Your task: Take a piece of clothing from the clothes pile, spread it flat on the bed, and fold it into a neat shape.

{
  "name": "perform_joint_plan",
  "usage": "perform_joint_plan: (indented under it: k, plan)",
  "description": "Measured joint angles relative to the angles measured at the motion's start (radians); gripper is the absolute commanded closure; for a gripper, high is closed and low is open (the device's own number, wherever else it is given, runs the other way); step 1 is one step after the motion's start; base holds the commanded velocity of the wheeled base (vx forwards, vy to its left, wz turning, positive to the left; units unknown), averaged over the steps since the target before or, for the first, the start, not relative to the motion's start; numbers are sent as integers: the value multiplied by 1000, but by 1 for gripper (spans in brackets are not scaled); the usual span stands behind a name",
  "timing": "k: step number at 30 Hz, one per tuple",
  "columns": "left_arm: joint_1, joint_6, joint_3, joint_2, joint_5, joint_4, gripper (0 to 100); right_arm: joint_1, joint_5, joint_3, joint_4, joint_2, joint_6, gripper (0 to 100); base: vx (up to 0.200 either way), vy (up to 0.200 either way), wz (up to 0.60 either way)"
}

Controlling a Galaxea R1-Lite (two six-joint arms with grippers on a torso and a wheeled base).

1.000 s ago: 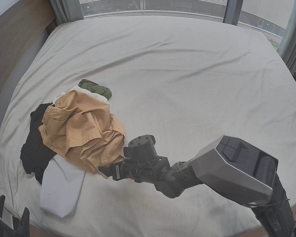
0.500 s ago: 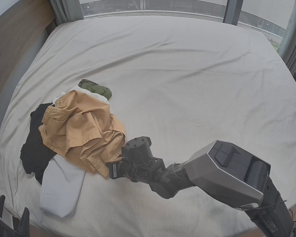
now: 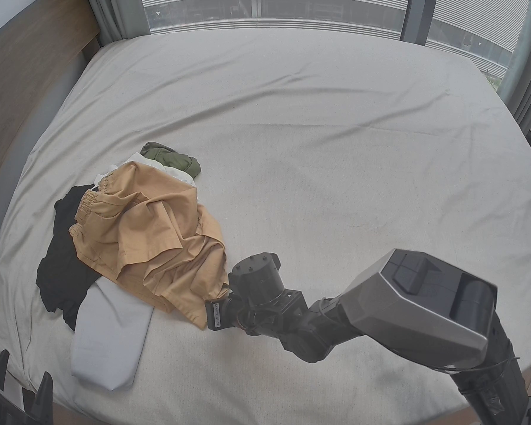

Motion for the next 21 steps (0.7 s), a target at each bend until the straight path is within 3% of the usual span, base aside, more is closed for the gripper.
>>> perform_joint_plan:
  k: [21]
  plan:
    - [0,0,0,0,0,0,0,-42,-3,231,0,-151,-3,100,0,0,0]
